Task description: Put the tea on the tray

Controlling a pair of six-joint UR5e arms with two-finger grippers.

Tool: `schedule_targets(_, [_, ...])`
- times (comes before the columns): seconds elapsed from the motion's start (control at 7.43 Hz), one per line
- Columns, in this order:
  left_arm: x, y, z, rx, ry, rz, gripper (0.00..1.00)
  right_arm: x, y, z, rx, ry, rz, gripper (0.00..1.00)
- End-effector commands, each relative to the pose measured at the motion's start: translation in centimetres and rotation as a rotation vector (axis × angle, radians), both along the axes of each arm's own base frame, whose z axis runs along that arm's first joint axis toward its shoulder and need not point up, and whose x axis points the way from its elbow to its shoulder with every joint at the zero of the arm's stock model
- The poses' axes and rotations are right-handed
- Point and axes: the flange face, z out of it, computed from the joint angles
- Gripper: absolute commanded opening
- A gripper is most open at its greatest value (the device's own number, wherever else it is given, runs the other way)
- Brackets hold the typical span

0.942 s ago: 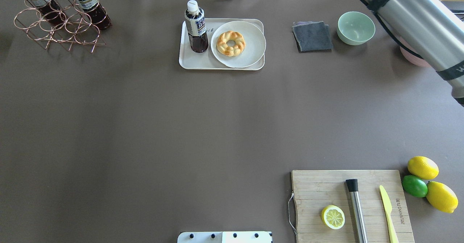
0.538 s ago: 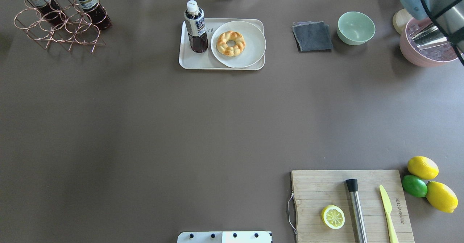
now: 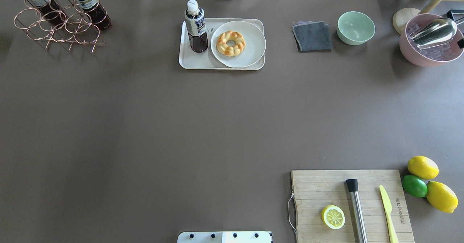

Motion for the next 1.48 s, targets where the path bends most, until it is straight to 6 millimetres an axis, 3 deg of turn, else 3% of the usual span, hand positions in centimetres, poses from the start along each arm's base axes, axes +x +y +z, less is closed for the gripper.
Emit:
schedule_targets(0.0, [-1.2, 1.5, 0.7, -0.007, 0.024, -0.023, 0.98, 7.8, 4.0, 5.0, -0.026, 0.025, 0.006, 1.00])
schedule_targets(0.27, [-1.1, 2.4, 1.1, 0.019, 0.015, 0.005, 0.98, 13.9, 5.7, 7.1, -0.037, 0.039, -0.002, 1.00])
schedule_targets(0.54, [-1.0, 2.7, 2.0, 0.042, 0.002, 0.035, 0.98, 18.2, 7.7, 10.2, -0.030, 0.034, 0.006, 1.00])
schedule_targets(0.67, [-0.7, 4.4, 3.2, 0.019, 0.008, 0.036, 0.98, 19.3, 8.6, 11.1, -0.039, 0.036, 0.020, 1.00])
schedule_targets(0.94, [-0.6, 5.3, 3.8, 0.021, 0.008, 0.035, 0.98, 20.2, 10.3, 11.9, -0.034, 0.031, 0.028, 1.00])
schedule_targets(1.35, [-0.5, 6.0, 4.2, 0.041, 0.003, 0.034, 0.98, 20.3, 10.9, 12.3, -0.039, 0.030, 0.030, 1.00])
